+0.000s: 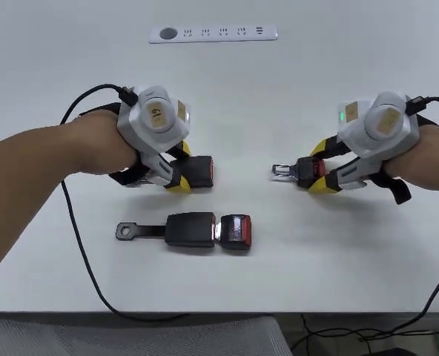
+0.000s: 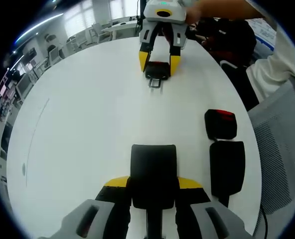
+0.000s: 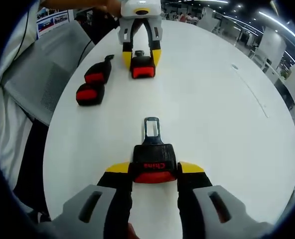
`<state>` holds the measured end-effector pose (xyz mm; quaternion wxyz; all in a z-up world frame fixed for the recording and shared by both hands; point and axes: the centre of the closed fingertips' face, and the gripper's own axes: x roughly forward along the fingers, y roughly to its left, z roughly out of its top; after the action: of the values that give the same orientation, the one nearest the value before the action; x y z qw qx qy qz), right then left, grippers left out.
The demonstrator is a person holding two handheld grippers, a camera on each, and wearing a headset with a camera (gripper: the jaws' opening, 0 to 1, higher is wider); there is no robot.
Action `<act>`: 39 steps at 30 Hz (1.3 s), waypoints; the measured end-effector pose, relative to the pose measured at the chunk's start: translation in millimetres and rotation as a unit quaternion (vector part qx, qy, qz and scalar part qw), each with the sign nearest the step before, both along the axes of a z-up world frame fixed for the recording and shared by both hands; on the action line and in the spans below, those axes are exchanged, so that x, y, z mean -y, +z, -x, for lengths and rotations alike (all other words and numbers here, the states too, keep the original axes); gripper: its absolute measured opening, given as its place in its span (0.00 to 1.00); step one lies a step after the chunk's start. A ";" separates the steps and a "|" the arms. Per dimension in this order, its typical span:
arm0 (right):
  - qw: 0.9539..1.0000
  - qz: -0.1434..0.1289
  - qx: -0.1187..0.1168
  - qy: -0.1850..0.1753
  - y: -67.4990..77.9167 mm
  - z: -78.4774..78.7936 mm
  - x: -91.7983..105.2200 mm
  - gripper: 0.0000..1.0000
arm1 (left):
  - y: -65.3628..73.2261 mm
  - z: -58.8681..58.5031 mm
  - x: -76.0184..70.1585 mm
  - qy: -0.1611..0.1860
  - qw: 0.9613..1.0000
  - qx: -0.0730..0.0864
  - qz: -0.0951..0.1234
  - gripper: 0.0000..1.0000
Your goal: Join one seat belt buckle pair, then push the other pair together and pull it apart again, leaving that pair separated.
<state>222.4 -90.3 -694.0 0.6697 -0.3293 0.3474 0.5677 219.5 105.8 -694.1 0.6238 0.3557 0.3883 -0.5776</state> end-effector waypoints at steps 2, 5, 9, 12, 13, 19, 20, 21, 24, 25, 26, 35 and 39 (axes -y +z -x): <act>1.000 0.002 -0.002 0.000 0.5 0.0 0.5 0.34 | 0.0 -0.2 0.0 0.000 1.000 0.000 0.000 0.34; 1.000 0.005 -0.004 0.003 1.2 1.7 -0.6 0.35 | 0.0 -0.9 -0.1 0.004 1.000 -0.001 -0.001 0.34; 1.000 0.010 -0.005 0.004 -0.1 -0.2 -0.2 0.35 | 0.8 -1.2 0.3 0.008 1.000 -0.003 -0.005 0.34; 1.000 0.014 -0.006 0.001 2.1 2.3 -1.2 0.35 | 1.3 -2.6 -0.1 0.010 1.000 0.000 -0.006 0.37; 1.000 0.014 -0.007 -0.006 1.0 1.4 -0.4 0.35 | 1.7 -4.6 -0.4 0.018 1.000 0.003 -0.004 0.39; 0.999 0.025 0.027 -0.017 1.8 -3.6 3.9 0.42 | 3.5 -6.9 -0.2 0.018 1.000 0.023 0.010 0.46; 0.999 0.021 0.035 -0.021 4.1 -5.0 3.9 0.44 | 3.9 -10.8 -1.0 0.028 0.999 0.030 0.016 0.48; 0.998 0.018 0.049 -0.035 12.6 -4.8 3.1 0.47 | 6.8 -14.1 2.4 0.065 0.997 0.027 0.037 0.52; 0.996 0.019 0.065 -0.058 18.5 -6.0 7.4 0.57 | 14.6 -11.9 2.4 0.085 0.994 0.029 0.059 0.57; 0.996 0.014 0.062 -0.065 22.1 -2.2 5.7 0.58 | 16.5 -11.5 0.0 0.089 0.994 0.034 0.058 0.58; 0.996 0.008 0.061 -0.068 26.0 2.2 3.1 0.58 | 21.1 -8.6 -1.4 0.091 0.993 0.039 0.057 0.59; 0.991 -0.035 0.072 -0.105 47.5 37.8 -20.5 0.69 | 48.8 21.5 -18.2 0.140 0.984 0.075 0.085 0.72; 0.988 -0.060 0.069 -0.122 57.3 54.2 -28.2 0.76 | 54.1 44.0 -27.4 0.162 0.979 0.080 0.097 0.77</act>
<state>168.2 -62.1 -636.8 0.7748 -0.2823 0.3029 0.4778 175.5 133.2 -640.0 0.7697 0.2704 0.3318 -0.4737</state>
